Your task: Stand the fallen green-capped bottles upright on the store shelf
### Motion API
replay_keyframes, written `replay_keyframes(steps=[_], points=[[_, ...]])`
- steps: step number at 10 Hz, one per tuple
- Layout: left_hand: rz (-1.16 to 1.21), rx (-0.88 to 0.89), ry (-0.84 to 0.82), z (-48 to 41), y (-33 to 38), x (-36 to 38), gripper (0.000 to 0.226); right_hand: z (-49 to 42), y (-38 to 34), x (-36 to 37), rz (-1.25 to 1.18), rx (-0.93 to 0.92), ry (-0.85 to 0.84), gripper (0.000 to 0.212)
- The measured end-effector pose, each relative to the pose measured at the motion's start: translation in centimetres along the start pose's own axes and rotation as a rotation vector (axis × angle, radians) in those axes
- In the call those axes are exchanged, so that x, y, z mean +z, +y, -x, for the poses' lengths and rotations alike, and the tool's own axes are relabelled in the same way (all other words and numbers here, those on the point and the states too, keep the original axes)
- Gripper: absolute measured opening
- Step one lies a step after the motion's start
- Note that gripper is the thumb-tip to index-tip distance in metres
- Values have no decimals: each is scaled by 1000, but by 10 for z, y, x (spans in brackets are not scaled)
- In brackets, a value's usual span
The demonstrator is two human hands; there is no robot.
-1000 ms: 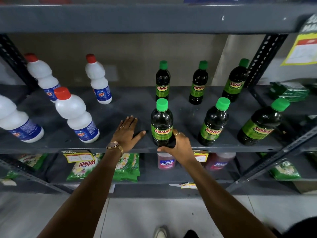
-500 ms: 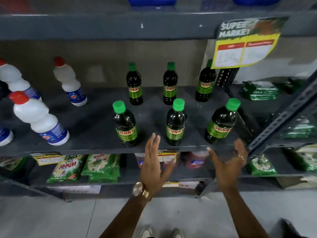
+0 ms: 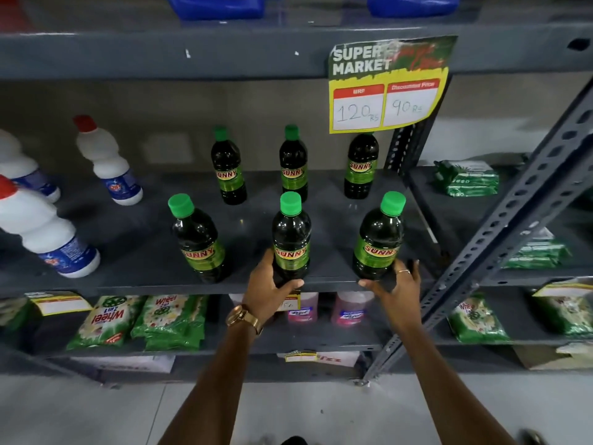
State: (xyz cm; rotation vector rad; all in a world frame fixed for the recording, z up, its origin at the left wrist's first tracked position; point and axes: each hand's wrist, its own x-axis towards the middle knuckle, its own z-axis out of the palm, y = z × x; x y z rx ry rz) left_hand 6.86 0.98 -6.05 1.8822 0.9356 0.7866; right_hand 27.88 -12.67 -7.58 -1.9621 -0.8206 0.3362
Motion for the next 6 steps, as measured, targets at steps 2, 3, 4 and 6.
replay_keyframes(steps=[2,3,4,6], points=[[-62,-18,-16,-2,-3,-2,64,0,-3,-2,1,30,-8,73],[-81,-18,-19,-2,-1,-3,65,3,-8,-5,-4,49,-25,75],[-88,-18,-6,1,3,-4,66,8,-16,-12,-77,31,-54,85],[-43,-22,11,14,12,-7,87,84,-66,-59,-320,-130,133,72]])
